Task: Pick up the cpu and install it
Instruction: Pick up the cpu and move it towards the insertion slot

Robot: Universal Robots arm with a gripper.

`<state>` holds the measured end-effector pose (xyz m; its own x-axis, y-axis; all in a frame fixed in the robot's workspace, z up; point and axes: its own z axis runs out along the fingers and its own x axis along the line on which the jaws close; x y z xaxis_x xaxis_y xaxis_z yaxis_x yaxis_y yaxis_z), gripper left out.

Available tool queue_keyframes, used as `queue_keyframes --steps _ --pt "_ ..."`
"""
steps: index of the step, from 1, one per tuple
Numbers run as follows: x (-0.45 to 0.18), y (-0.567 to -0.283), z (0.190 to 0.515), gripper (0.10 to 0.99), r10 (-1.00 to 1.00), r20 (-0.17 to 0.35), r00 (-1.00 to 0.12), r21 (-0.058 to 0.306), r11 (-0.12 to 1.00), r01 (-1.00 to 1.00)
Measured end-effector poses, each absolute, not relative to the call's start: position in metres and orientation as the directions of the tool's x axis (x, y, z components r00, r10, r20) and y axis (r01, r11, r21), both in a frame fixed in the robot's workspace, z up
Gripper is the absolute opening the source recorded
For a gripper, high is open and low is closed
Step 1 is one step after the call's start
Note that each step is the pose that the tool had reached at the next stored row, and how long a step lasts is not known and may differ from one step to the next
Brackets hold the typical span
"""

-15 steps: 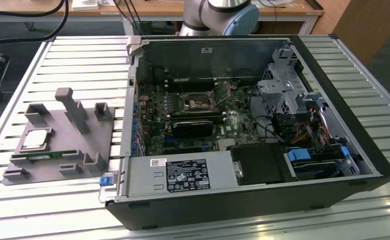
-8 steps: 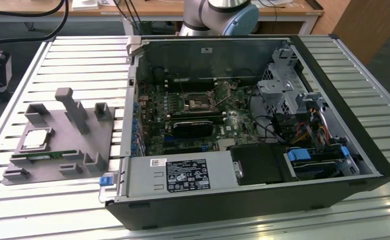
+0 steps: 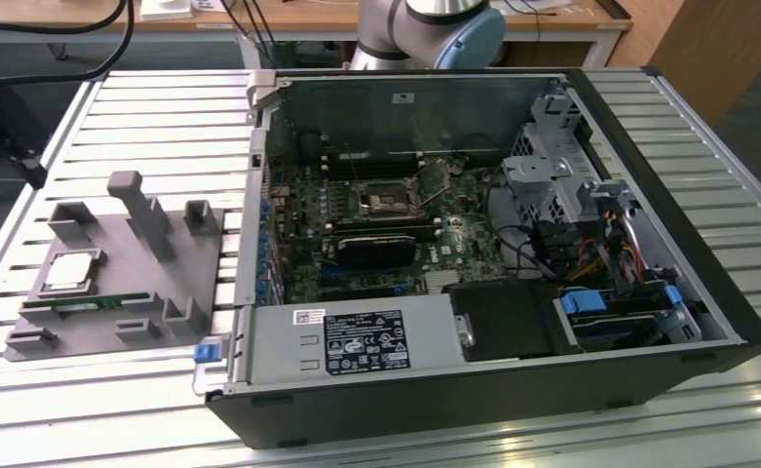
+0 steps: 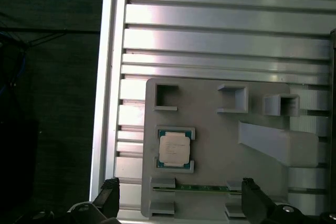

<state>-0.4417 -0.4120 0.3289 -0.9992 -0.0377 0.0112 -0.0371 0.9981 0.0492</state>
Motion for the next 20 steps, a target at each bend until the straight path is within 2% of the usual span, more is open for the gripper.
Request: queue_keyframes --steps 13,14,15,16,17,20 --pt "-0.4416 -0.4120 0.3284 0.988 -0.038 0.011 -0.999 0.049 0.998 -0.037" --pt "-0.4416 -0.4120 0.3284 0.973 -0.038 0.011 -0.999 0.049 0.998 -0.037" --pt "-0.4416 -0.4120 0.3284 0.910 -0.038 0.011 -0.999 0.049 0.998 -0.037" --pt "-0.4416 -0.4120 0.3283 0.910 -0.038 0.011 -0.999 0.049 0.998 -0.037" --pt "-0.4416 -0.4120 0.3283 0.843 -0.038 0.011 -0.999 0.049 0.998 -0.037" --pt "-0.4416 -0.4120 0.3282 0.831 -0.038 0.011 -0.999 0.049 0.998 -0.037"
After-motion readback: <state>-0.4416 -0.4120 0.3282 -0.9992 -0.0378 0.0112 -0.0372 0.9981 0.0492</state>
